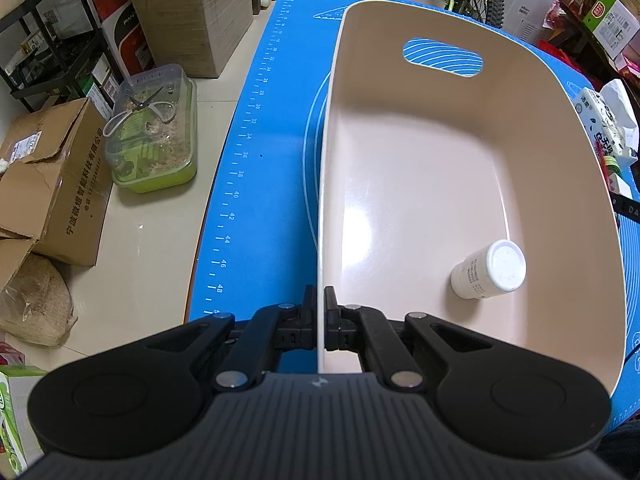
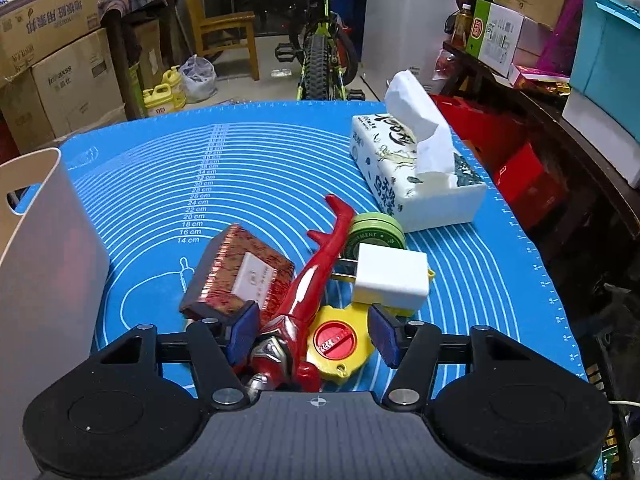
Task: Organize rigid objects
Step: 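Move the right gripper back to the red toy figure and grasp it, then lift the red toy figure into the bin and open the right gripper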
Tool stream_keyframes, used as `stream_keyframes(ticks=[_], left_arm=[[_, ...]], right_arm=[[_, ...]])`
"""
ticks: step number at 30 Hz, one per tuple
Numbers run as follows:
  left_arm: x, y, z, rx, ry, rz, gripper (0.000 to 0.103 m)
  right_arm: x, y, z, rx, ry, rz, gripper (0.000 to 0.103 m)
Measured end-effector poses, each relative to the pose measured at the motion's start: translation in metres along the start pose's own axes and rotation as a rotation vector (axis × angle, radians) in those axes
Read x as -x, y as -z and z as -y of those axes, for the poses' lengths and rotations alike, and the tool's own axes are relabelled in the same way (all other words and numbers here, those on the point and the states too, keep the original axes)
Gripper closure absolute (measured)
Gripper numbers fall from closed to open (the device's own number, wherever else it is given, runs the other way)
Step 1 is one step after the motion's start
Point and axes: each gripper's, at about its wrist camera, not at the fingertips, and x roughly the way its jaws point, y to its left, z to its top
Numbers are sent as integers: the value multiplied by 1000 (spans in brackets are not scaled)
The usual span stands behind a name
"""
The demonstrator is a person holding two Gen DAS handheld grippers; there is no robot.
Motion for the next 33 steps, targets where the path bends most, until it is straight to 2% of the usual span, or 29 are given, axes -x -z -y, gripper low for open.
stream_keyframes(ticks=[5,6,7,8,10,15,19,33], left_arm=[[0,-1,1,0,-1,-1,99],[1,0,1,-1,-1,0,99],[0,-1,1,0,-1,-1,99],[0,-1,1,1,-1,-1,99],[0,-1,1,1,0,-1,99],[1,-1,1,0,0,-1,99],[1,-1,1,1,0,0,99],[1,-1,1,1,1,-2,99]], right_arm=[[-6,-8,-1,-11,-13,-29,48],[-6,-9,-1,-10,-26,-36,54],[-5,-10,-3,-4,-42,-44,68],[-4,-10,-6,6,-49,-53,71],[-2,-9,-11,35,-38,-52,71],[9,-5,-6,12,-87,-59,72],[21,0,-5,43,-76,-31,72],[48,6,1,33,-56,62,72]])
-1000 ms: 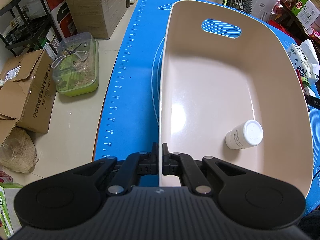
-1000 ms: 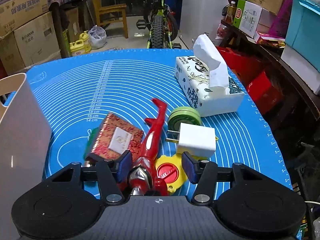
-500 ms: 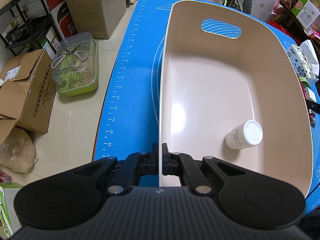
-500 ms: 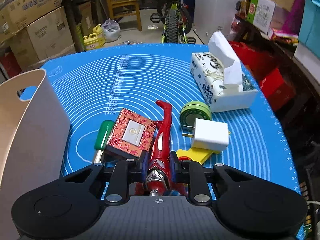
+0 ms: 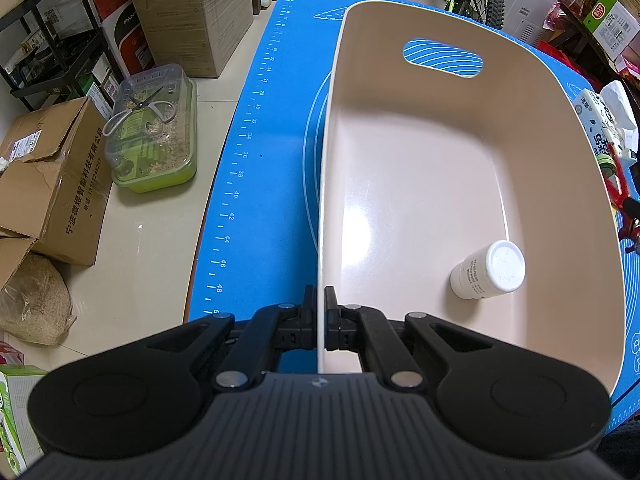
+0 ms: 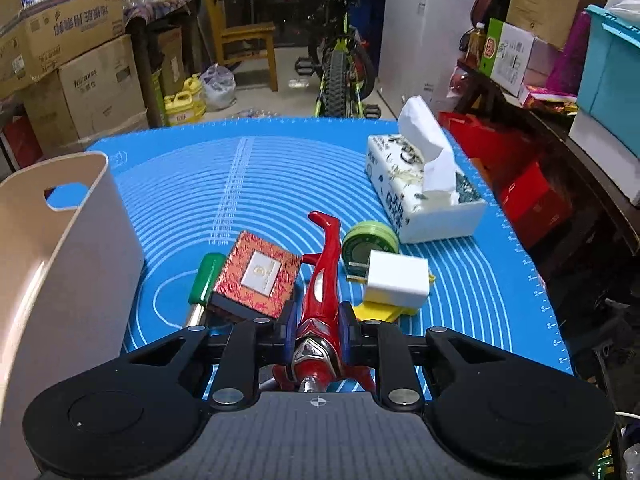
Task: Organize rigid objects
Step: 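Lift the red toy figure into the bin and open the right gripper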
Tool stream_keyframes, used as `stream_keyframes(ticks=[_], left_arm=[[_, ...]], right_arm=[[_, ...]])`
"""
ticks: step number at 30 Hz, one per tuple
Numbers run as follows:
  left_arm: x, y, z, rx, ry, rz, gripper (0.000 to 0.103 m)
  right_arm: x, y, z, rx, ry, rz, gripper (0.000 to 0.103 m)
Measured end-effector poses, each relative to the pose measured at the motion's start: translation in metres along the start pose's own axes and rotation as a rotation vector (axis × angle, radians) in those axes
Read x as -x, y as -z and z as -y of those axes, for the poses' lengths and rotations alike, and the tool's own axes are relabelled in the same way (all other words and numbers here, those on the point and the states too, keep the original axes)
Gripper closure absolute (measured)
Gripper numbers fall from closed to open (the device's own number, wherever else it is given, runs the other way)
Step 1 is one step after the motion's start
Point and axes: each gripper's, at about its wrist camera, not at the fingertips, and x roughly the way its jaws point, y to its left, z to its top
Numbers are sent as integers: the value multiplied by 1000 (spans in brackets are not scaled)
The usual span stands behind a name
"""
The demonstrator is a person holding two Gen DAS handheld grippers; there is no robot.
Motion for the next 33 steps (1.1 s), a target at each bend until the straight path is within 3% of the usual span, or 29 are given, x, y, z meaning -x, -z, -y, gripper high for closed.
stream_keyframes(ticks=[12,22,33], left_arm=[[0,0,0,0,-1,0,99],[0,0,0,0,-1,0,99],[0,0,0,0,-1,0,99]], right_arm=[[51,-20,-17,61,-30,120,72],[94,-42,-72,153,-160,217,72],[88,-42,-150,248,-300,182,72]])
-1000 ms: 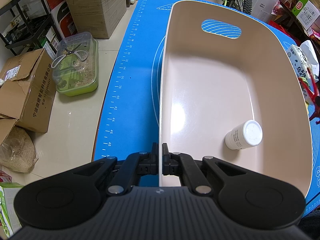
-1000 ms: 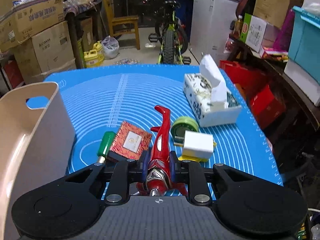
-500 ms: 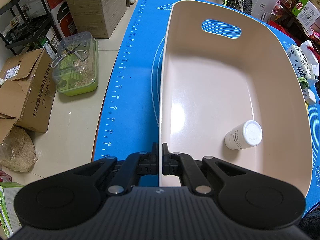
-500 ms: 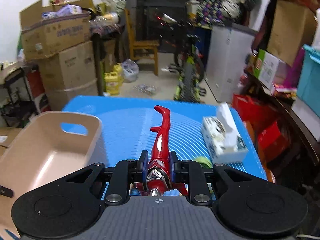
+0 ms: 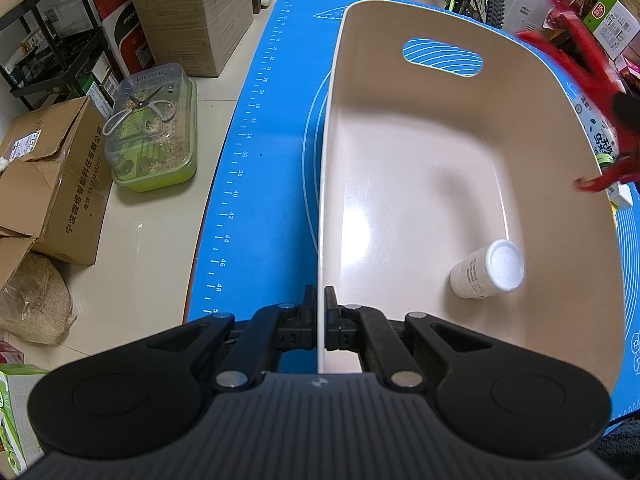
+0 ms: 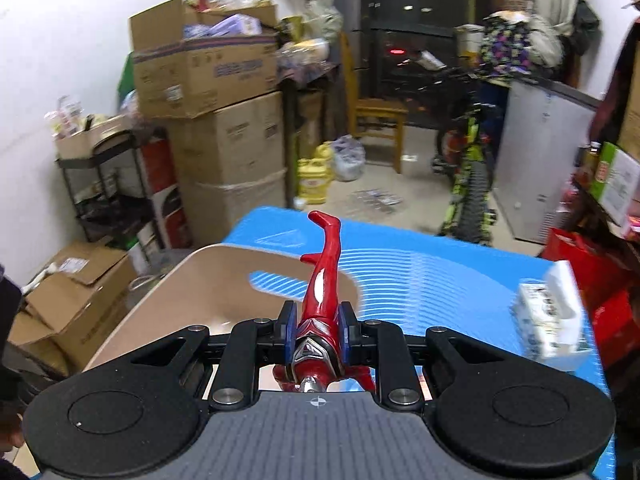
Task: Organize rigid objects
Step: 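Lift the red toy figure into the bin and open the right gripper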
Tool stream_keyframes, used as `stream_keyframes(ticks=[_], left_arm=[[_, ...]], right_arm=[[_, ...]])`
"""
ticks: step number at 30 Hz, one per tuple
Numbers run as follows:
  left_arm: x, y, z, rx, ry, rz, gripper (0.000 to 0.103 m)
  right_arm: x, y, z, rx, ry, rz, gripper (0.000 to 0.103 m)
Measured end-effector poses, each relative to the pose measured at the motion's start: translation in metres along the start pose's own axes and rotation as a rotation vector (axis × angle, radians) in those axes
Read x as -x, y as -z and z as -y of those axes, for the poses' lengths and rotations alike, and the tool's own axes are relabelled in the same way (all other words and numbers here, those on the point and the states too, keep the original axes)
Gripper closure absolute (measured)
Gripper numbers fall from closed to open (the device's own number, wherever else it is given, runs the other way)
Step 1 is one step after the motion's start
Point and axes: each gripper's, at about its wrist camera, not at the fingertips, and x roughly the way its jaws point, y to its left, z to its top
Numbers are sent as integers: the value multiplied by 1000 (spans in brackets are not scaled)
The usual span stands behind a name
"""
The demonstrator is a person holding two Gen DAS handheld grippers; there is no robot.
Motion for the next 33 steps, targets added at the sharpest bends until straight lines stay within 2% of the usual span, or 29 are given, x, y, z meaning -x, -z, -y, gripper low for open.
stream_keyframes(ticks=[7,16,19,21,22,25,30,33], left_arm=[[0,0,0,-1,-1,0,99],[0,0,1,1,0,-1,99],[0,0,1,0,-1,-1,99],[-1,0,2,-2,-2,-1,99],[-1,1,2,-3,-3,-2,99],[-1,1,3,-6,-7,-3,99],[-3,0,4,-6,-8,-5,99],[-3,0,4,-7,-9,-5,99]], right_arm=[[-38,15,-38,37,-57,-119,72],[-75,41,-53,61,-32,-269,72],[-77,43,-55,71,-29,-284,73],[-74,42,-54,62,-39,-272,71],[-70,41,-54,56,-46,-260,61],[-54,35,-47,47,-53,-213,47],[-31,22,-25,10,-45,-140,36],[-20,17,-7,-24,-25,-105,33]])
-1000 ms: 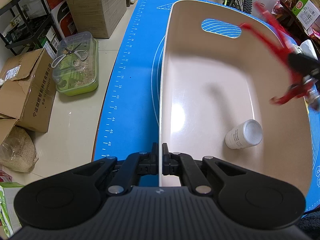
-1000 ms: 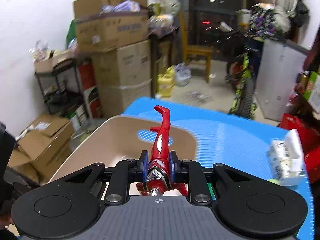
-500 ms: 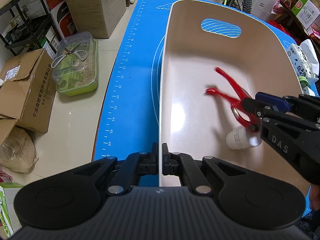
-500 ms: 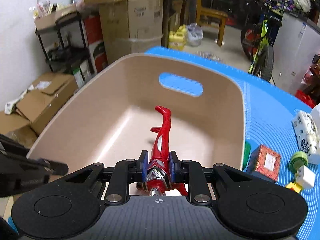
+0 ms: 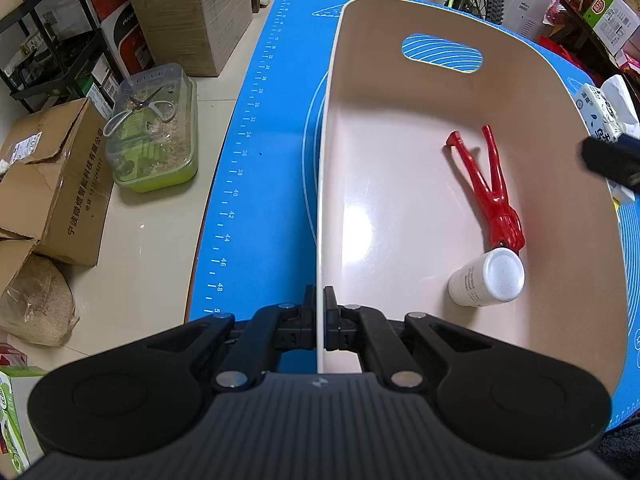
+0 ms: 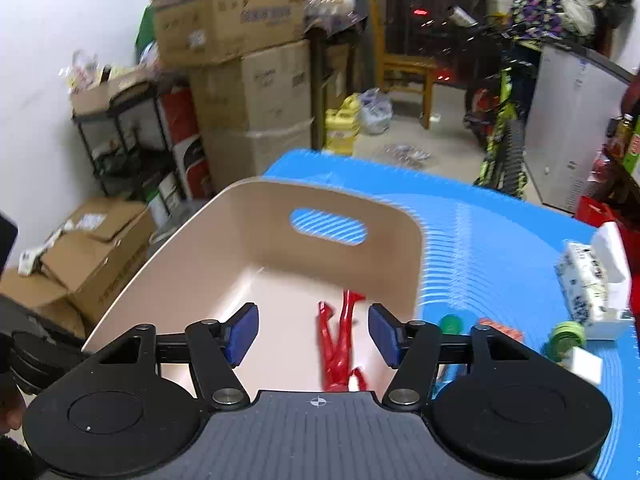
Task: Organize rigid objects
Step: 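Lift the red toy figure into the bin and open the right gripper, then move the right gripper to the black earbud case and grasp it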
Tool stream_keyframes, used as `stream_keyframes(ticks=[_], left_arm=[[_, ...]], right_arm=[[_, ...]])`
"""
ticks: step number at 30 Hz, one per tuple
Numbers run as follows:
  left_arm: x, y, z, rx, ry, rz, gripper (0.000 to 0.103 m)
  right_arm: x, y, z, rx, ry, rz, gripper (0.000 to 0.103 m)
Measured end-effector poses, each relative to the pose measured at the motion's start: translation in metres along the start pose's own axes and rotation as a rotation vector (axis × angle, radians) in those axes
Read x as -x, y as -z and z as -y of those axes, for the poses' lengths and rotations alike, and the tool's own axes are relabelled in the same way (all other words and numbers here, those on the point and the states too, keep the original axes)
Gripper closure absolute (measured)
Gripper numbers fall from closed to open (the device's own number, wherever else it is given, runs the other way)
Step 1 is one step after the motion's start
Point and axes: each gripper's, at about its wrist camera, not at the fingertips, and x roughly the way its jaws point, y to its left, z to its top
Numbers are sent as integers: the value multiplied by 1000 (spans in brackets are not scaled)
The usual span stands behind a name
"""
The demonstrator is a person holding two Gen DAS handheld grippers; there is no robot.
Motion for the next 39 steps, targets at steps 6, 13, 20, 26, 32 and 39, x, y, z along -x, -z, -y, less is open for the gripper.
stream_keyframes(ticks=[6,13,20,26,32,39], left_arm=[[0,0,0,1,2,-1,99],[0,-1,0,1,1,-1,99],[0,-1,0,0,-1,-1,99],[0,-1,0,1,0,-1,99],[0,-1,0,0,0,-1,99],[0,-1,0,0,0,-1,99]], right_arm=[[16,3,44,-47,74,29,26],[13,29,104,-129,160,-11,24],[-13,72,140,-197,205,-90,24],[-37,96,149,-190,201,-150,24],[-49,100,142,-142,190,-160,25],[-61,104,138,-130,191,-173,38]])
